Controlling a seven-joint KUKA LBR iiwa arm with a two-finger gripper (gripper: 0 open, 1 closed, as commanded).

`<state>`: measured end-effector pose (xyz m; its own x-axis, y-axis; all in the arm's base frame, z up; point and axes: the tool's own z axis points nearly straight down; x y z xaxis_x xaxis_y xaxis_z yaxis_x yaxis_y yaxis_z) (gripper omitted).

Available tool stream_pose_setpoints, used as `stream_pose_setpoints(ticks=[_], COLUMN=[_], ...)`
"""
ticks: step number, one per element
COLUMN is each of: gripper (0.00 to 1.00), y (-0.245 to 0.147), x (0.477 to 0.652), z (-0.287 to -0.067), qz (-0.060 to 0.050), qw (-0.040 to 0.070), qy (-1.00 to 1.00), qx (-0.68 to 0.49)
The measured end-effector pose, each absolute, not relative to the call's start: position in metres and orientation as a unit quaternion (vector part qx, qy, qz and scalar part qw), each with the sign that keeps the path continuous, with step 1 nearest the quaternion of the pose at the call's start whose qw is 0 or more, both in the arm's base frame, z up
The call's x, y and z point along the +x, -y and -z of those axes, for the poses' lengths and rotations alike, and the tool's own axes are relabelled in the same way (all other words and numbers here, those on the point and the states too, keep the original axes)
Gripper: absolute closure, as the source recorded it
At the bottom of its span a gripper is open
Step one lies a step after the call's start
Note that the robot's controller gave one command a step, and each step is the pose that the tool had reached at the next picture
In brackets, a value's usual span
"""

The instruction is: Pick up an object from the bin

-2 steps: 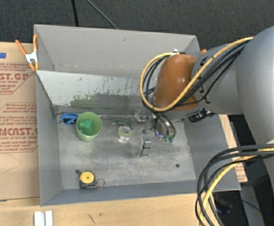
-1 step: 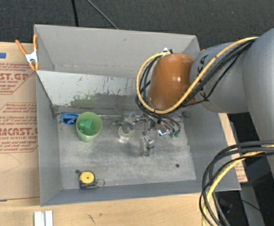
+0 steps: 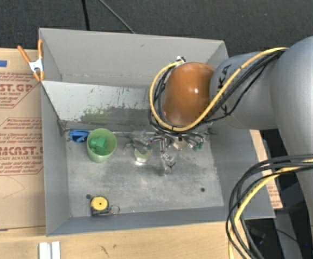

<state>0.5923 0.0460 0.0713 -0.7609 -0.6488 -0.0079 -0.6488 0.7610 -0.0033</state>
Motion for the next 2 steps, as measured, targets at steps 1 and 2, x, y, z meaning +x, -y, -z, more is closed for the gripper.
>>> stream_pose_setpoints(ticks=[1, 2], gripper=[0.0, 1.0], y=[-0.047, -0.0472], x=[0.5931, 0.5952], z=[-0.072, -0.0744], qz=[0.0, 0.0], qw=[0.006, 0.009], qy=[-0.939, -0.939], qx=[-0.345, -0.345])
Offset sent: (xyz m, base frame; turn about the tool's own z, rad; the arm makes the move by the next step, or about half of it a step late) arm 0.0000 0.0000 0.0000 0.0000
